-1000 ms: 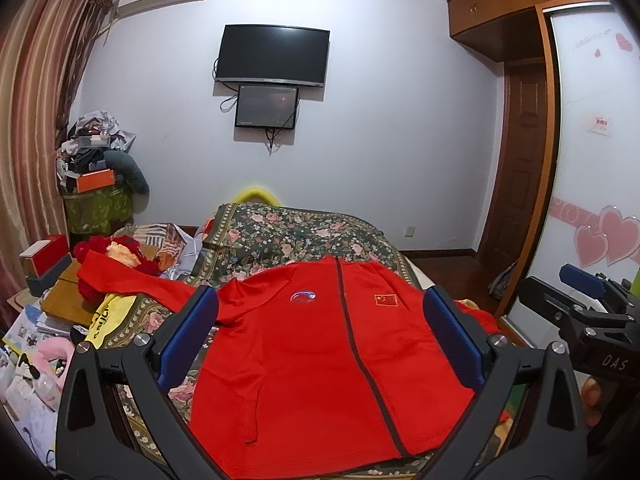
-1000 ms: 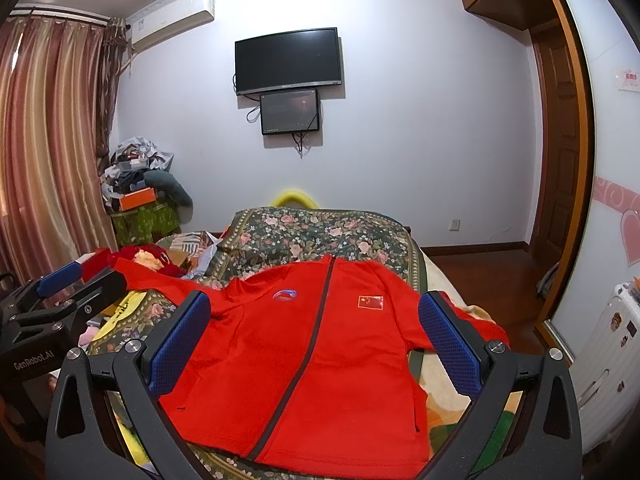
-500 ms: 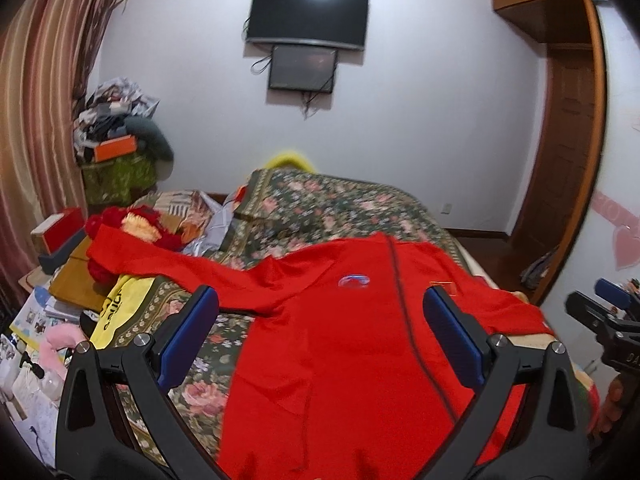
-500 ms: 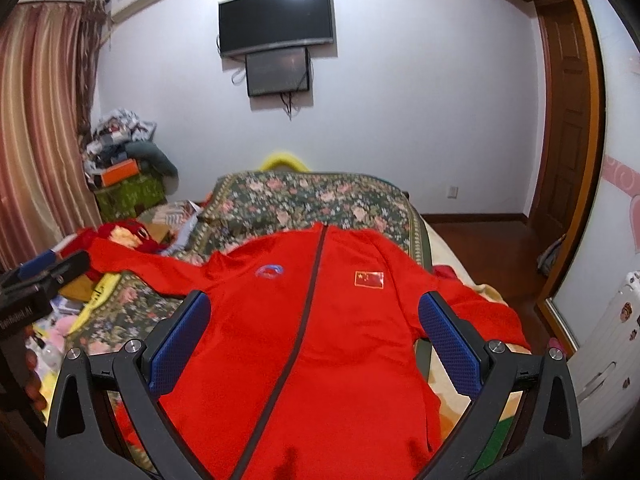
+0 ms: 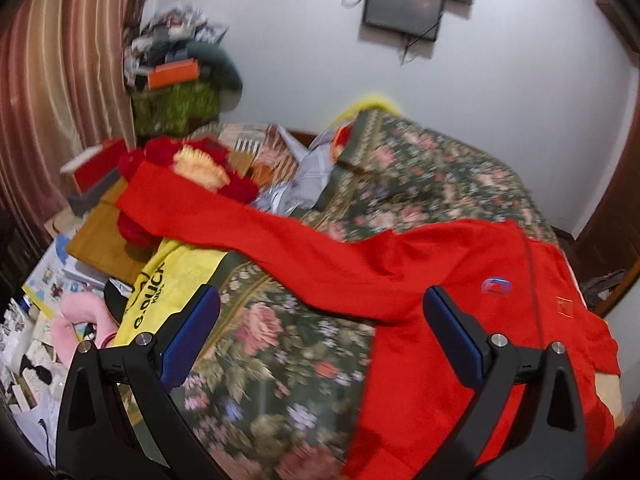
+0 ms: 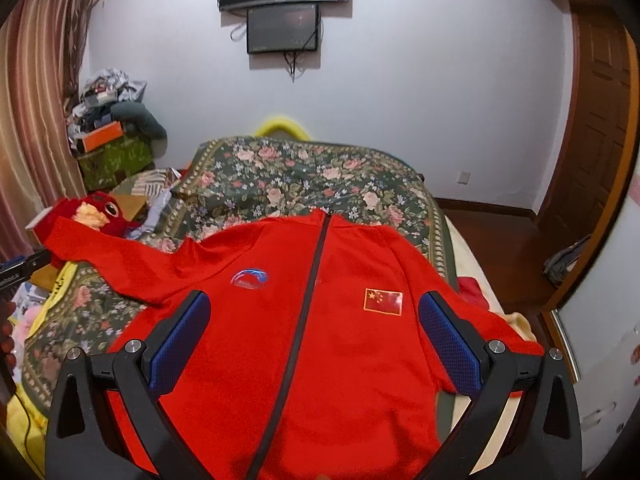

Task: Fold large clothes
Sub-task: 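Reach the left tool to the jacket sleeve cuff and grasp it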

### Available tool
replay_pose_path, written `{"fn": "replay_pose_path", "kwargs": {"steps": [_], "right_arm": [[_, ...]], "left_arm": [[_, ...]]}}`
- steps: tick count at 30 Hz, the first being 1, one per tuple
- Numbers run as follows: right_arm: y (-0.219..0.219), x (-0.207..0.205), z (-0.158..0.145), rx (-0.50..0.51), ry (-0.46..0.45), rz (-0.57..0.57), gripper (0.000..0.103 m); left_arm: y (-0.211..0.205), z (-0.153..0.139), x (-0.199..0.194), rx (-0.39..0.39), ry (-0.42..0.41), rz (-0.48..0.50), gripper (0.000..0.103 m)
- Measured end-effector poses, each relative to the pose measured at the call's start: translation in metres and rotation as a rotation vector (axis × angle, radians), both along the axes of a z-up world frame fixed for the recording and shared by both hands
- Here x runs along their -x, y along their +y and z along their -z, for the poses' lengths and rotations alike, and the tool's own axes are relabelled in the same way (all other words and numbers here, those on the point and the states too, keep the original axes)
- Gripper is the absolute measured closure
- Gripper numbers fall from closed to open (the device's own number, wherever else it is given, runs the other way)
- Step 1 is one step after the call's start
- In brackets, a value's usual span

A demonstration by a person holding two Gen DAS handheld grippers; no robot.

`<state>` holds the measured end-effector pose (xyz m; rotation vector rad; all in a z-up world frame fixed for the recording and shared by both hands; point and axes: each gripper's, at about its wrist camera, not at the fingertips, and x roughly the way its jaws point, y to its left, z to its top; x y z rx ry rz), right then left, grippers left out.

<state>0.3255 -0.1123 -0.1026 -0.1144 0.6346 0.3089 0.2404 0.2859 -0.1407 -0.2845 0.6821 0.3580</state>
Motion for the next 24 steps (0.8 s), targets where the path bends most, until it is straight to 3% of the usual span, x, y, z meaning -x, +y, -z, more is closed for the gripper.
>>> {"fn": "replay_pose_path", "kwargs": {"steps": [7, 11, 20, 24], "right_arm": [[0.023, -0.048, 0.038, 0.076, 0.105, -0.014, 0.0], [0.033, -0.07, 0.06, 0.139, 0.169, -0.017, 0.0], [0.032, -0.103, 0.093, 0.1, 0.286, -0.009, 0.0], [0.029, -0.112, 0.104, 0.084, 0.316, 0.011, 0.0]], "left_arm": [[0.074, 0.049, -0.037, 0.227, 0.073, -0.031, 0.001], [0.113, 0.075, -0.06, 0.323, 0.122, -0.064, 0.011], [0.213, 0.129, -0.079, 0.639, 0.052, -0.258, 0.014], [0.239, 0.147, -0.084, 0.707, 0.017, -0.327, 0.018]]}}
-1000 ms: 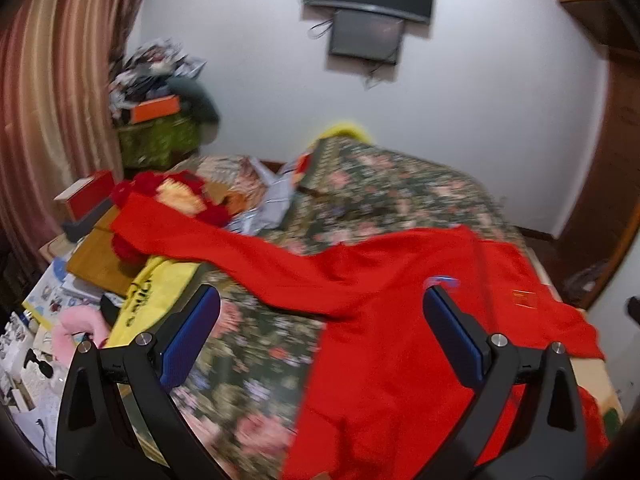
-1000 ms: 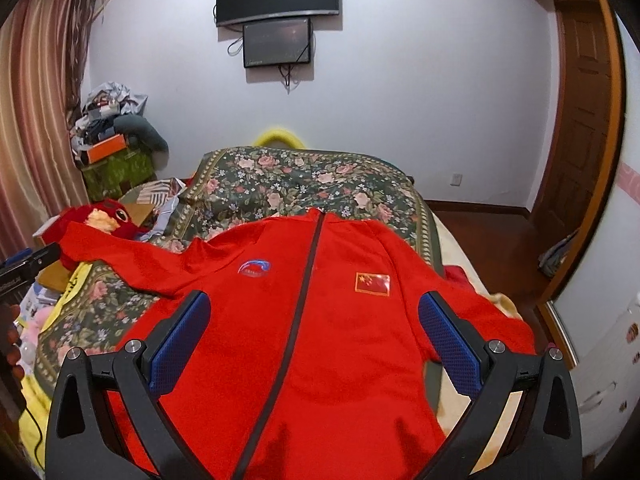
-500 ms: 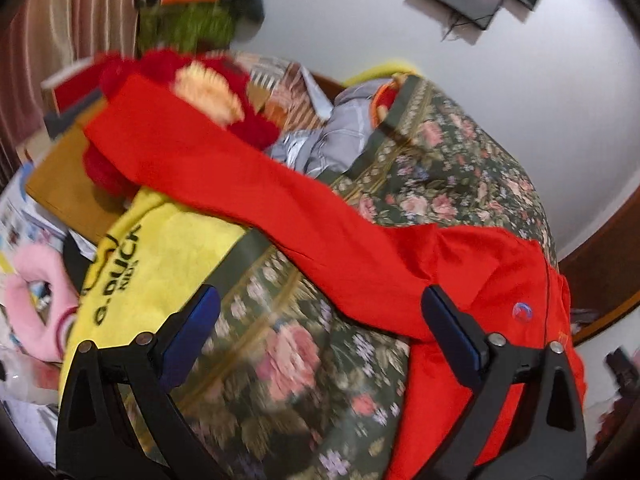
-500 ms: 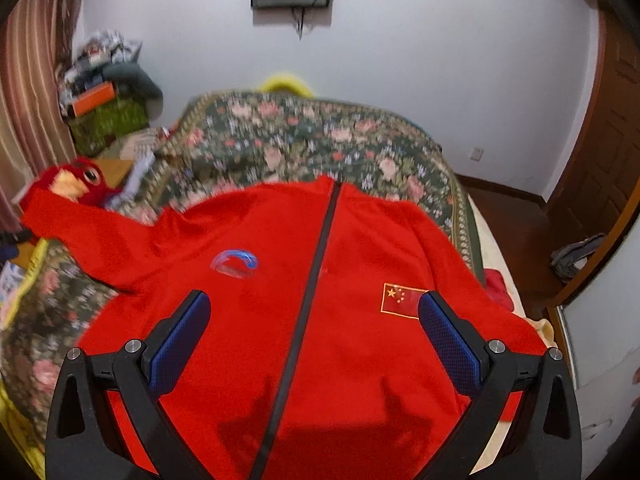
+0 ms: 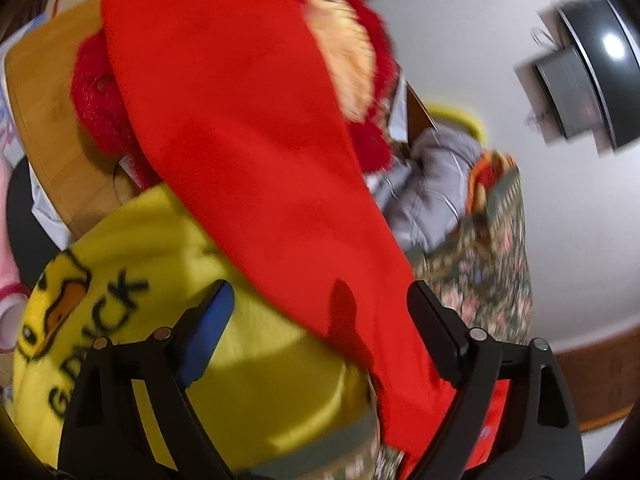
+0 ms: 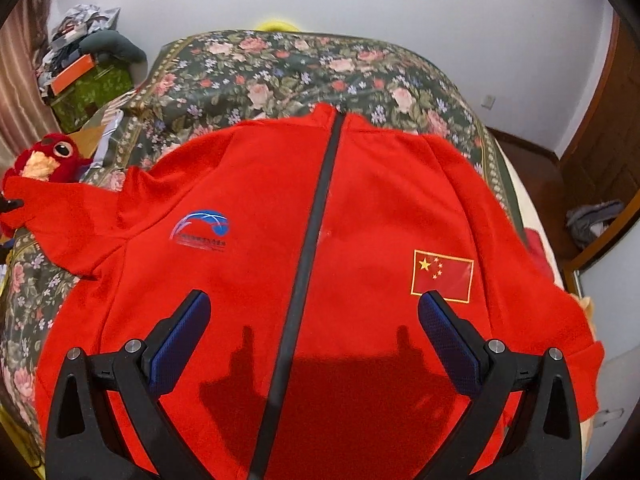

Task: Fold large clothes
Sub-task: 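Reach the left tool to the jacket sleeve cuff and grasp it, then fold the held sleeve across the jacket front with the left tool, release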

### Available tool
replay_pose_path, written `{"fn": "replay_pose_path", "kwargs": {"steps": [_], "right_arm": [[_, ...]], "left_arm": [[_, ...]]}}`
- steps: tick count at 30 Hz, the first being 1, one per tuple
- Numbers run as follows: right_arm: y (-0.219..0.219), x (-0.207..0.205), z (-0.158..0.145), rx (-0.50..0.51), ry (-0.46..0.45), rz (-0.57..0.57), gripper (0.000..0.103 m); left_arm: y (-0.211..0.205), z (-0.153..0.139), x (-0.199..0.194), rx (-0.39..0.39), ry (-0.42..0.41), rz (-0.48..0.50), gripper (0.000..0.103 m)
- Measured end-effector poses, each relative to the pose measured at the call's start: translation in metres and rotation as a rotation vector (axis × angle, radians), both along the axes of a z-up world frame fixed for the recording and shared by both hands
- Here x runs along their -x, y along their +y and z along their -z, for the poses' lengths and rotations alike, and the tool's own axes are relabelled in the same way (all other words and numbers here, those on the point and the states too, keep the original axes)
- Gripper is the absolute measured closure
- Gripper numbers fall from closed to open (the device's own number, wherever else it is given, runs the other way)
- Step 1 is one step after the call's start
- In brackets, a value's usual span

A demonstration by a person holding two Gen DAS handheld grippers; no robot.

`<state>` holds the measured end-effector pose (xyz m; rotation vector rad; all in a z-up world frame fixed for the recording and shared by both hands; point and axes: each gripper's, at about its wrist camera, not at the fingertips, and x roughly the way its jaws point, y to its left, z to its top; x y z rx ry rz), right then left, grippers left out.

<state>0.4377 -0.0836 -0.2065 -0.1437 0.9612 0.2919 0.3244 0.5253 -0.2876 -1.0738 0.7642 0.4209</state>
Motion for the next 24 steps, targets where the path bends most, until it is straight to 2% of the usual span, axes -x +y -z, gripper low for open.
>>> {"fn": "replay_pose_path", "kwargs": {"steps": [2, 6, 7, 10, 12, 13, 15, 17, 22, 24], "right_arm": [[-0.003, -0.003, 0.003, -0.007, 0.01, 0.008, 0.0], [-0.008, -0.005, 0.006, -0.003, 0.012, 0.027, 0.0], [-0.009, -0.006, 0.007, -0.001, 0.011, 0.032, 0.0], [-0.014, -0.008, 0.005, -0.004, 0.01, 0.045, 0.0], [-0.017, -0.006, 0.002, -0.005, 0.01, 0.053, 0.0], [-0.018, -0.005, 0.001, -0.008, 0.008, 0.054, 0.0], [-0.021, -0.001, -0.004, -0.013, -0.006, 0.052, 0.0], [-0.023, 0.003, -0.009, -0.011, -0.018, 0.046, 0.0], [-0.027, 0.014, -0.025, -0.001, -0.062, 0.021, 0.0], [-0.03, 0.019, -0.031, -0.003, -0.082, 0.012, 0.0]], "left_arm": [[0.011, 0.006, -0.002, 0.021, -0.006, -0.042, 0.02], [0.022, 0.004, -0.008, -0.026, 0.036, -0.076, 0.038], [0.022, 0.001, -0.012, -0.057, 0.07, -0.076, 0.041], [0.02, -0.007, -0.018, -0.146, 0.15, -0.053, 0.059], [0.014, -0.013, -0.021, -0.224, 0.216, -0.026, 0.078], [0.008, -0.019, -0.024, -0.263, 0.23, -0.002, 0.082], [-0.002, -0.032, -0.025, -0.329, 0.247, 0.027, 0.097], [-0.014, -0.055, -0.029, -0.386, 0.222, 0.062, 0.101], [-0.068, -0.139, -0.046, -0.56, 0.092, 0.141, 0.101], [-0.096, -0.169, -0.055, -0.601, 0.031, 0.181, 0.101]]}}
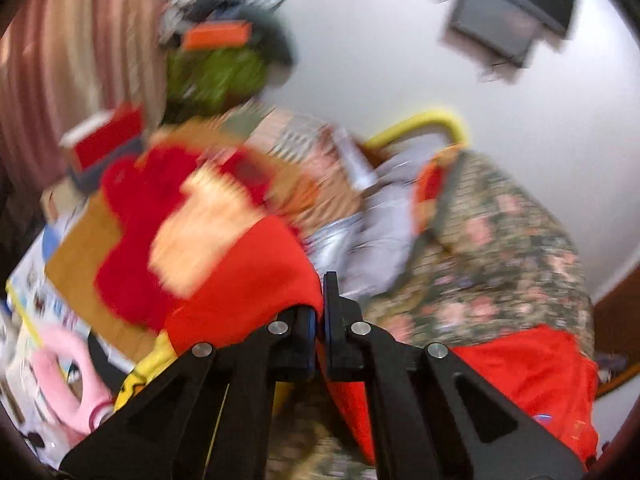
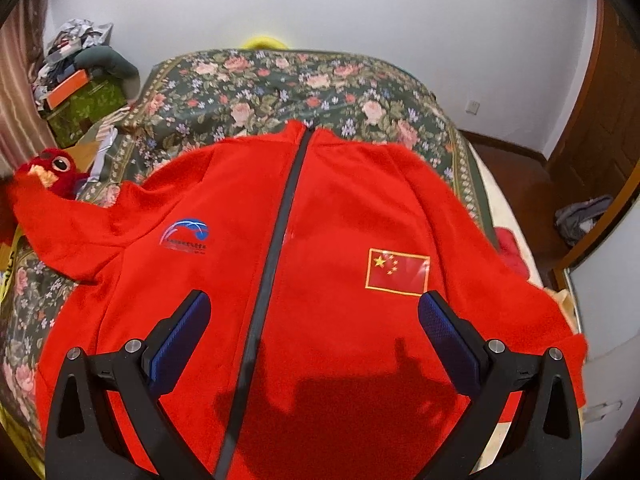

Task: Fold large clothes
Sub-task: 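Fold the held sleeve across the jacket front with the left tool, release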

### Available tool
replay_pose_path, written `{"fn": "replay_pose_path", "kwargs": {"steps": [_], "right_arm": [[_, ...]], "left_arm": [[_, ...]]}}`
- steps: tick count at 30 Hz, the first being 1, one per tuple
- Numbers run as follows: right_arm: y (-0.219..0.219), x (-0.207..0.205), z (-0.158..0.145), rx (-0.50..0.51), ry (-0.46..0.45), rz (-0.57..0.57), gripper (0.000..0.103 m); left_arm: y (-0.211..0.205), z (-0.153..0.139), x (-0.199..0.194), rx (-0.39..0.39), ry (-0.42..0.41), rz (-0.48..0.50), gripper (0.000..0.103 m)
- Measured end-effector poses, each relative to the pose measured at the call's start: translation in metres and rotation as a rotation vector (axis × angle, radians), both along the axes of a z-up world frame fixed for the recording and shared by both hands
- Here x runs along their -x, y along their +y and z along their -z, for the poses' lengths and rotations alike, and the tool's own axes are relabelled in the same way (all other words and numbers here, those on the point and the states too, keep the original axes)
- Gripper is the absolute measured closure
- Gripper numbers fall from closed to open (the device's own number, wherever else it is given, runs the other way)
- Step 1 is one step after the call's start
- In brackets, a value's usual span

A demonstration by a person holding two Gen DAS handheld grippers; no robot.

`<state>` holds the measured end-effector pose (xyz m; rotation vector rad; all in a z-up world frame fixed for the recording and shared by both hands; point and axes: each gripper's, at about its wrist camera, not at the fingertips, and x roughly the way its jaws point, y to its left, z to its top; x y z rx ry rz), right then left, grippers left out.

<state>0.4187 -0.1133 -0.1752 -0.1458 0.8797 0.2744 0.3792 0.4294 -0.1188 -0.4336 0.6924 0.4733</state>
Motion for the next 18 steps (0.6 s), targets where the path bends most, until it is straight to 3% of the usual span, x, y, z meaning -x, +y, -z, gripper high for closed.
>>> {"fn": "replay_pose_path", "kwargs": {"steps": [4, 9, 14, 18], "right_arm": [[-0.009, 0.007, -0.009, -0.011, -0.021, -0.015, 0.0], [-0.026, 0.012, -0.014, -0.008, -0.041, -0.03, 0.0], [-0.051, 0.012, -0.014, -0.019, -0.048, -0.026, 0.0], [-0.072, 0.014, -0.01, -0.047, -0.031, -0.009, 0.0]], "left_arm": [[-0.071, -0.053, -0.019, -0.049, -0.095, 0.13, 0.102], [-0.175, -0.087, -0.051, -0.065, -0.153, 0.312, 0.102], [-0.271, -0.091, -0.073, -0.093, -0.148, 0.466, 0.102], [-0.343, -0.064, -0.091, -0.092, -0.077, 0.574, 0.101]]}}
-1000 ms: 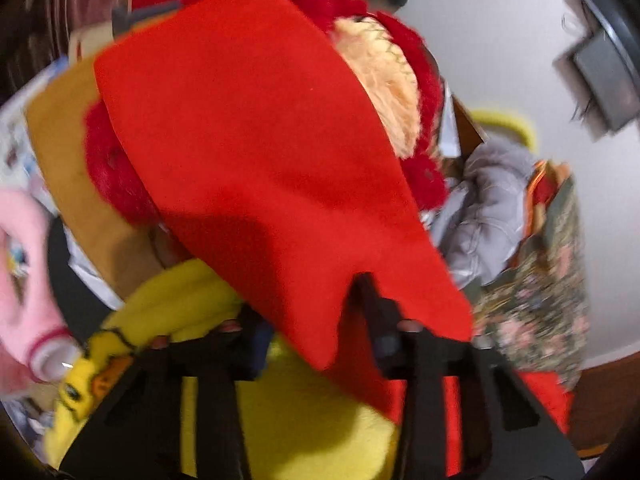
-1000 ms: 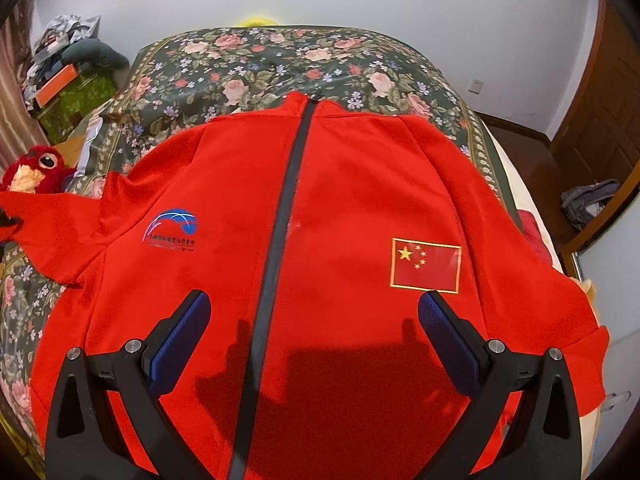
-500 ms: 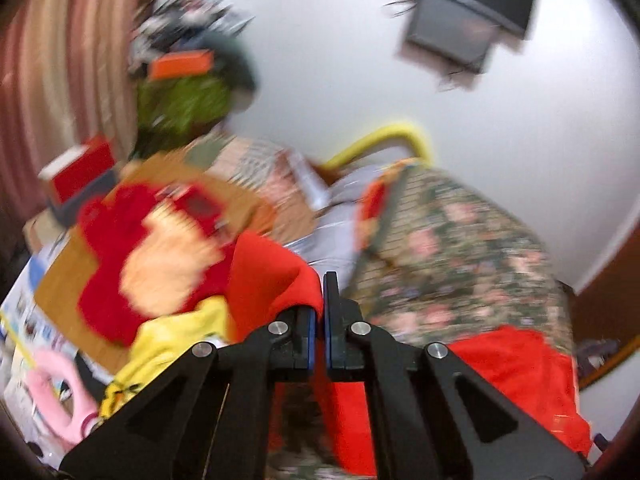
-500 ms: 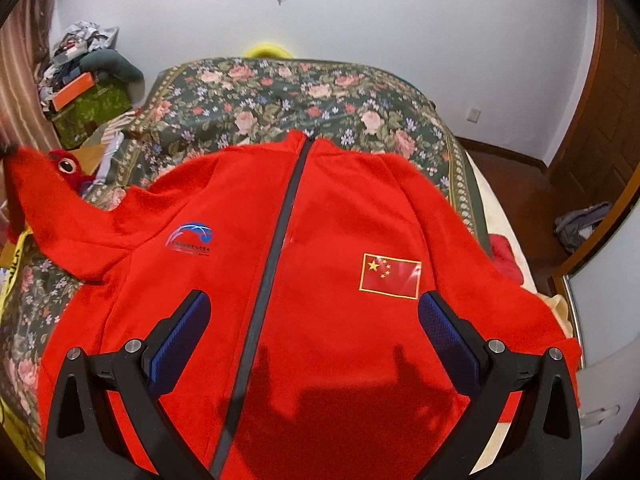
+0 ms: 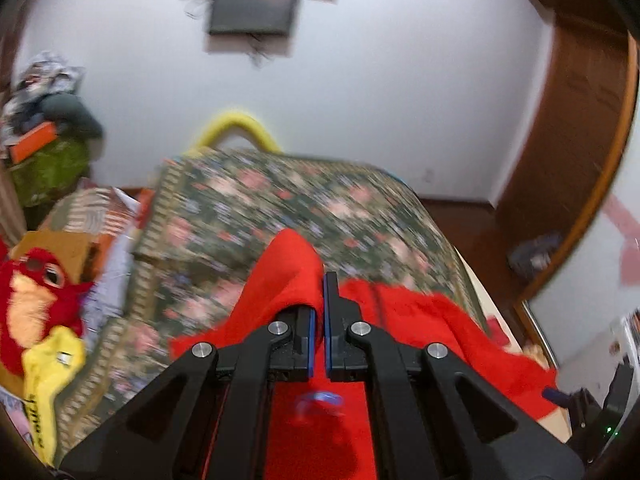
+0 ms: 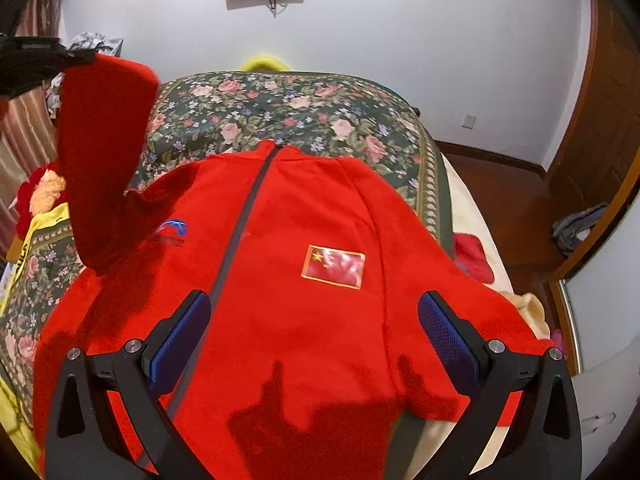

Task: Fold large clothes
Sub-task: 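Fold the held sleeve across the jacket front with the left tool, release, then reach the right tool to the other sleeve and grasp it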

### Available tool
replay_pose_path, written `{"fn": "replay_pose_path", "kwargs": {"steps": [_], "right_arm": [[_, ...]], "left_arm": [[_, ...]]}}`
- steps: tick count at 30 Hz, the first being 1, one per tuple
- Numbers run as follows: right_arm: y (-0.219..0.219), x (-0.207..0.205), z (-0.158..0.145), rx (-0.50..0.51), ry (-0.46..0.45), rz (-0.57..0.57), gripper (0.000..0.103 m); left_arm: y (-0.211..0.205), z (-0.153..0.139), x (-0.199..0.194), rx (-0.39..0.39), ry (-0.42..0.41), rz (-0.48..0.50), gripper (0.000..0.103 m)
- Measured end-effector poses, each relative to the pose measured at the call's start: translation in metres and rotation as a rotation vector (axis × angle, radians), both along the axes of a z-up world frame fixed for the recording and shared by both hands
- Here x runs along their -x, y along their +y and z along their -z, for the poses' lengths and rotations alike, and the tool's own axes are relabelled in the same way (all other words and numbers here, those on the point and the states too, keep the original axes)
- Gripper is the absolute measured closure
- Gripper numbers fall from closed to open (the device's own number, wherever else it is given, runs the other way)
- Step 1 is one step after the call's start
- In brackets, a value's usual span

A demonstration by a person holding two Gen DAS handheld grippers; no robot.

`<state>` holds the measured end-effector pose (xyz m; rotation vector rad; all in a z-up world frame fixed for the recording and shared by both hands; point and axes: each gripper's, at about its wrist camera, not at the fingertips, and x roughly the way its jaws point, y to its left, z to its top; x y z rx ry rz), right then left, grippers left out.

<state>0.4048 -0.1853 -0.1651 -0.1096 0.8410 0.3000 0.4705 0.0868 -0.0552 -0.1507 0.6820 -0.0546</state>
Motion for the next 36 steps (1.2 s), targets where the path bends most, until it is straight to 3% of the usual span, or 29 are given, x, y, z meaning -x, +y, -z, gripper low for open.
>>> {"fn": "replay_pose_path", "kwargs": {"steps": [8, 13, 17, 20, 27, 30, 36], "right_arm": [[-0.038, 0.007, 0.014, 0.007, 0.034, 0.044, 0.0], [-0.049, 0.011, 0.021, 0.007, 0.068, 0.065, 0.0], [-0.049, 0.015, 0.023, 0.013, 0.083, 0.07, 0.0], [-0.045, 0.017, 0.02, 0.023, 0.082, 0.065, 0.0], [-0.013, 0.02, -0.001, 0.041, 0.038, 0.015, 0.0], [0.01, 0.021, -0.006, 0.059, 0.021, -0.027, 0.0], [0.07, 0.018, 0.003, 0.128, 0.011, -0.145, 0.0]], "left_arm": [[-0.106, 0.097, -0.01, 0.025, 0.242, 0.183, 0.101], [-0.155, 0.14, 0.013, -0.061, 0.359, 0.304, 0.101], [-0.169, 0.158, 0.033, -0.066, 0.443, 0.381, 0.085], [-0.163, 0.156, 0.051, -0.035, 0.451, 0.415, 0.068], [-0.115, 0.125, 0.083, 0.007, 0.397, 0.417, 0.058], [-0.082, 0.108, 0.096, -0.015, 0.329, 0.363, 0.049], [0.003, 0.101, 0.108, -0.07, 0.273, 0.178, 0.048]]}}
